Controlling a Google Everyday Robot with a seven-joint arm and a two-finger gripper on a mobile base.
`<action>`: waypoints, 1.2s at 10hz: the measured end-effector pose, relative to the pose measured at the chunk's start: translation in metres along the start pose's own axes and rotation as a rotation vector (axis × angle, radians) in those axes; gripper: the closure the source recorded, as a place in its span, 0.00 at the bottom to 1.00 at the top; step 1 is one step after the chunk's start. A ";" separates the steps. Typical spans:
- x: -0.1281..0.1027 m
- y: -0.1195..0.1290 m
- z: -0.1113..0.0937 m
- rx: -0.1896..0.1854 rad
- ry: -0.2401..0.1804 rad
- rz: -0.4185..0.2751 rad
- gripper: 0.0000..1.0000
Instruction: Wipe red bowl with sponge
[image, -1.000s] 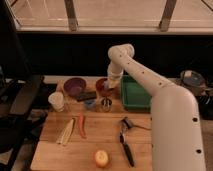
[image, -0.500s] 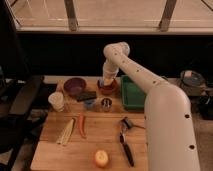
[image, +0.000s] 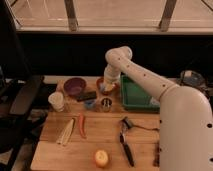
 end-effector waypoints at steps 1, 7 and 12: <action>0.009 0.003 -0.007 -0.002 0.024 0.014 1.00; 0.033 -0.035 -0.020 0.020 0.086 0.019 1.00; 0.018 -0.040 0.007 0.007 0.037 -0.004 1.00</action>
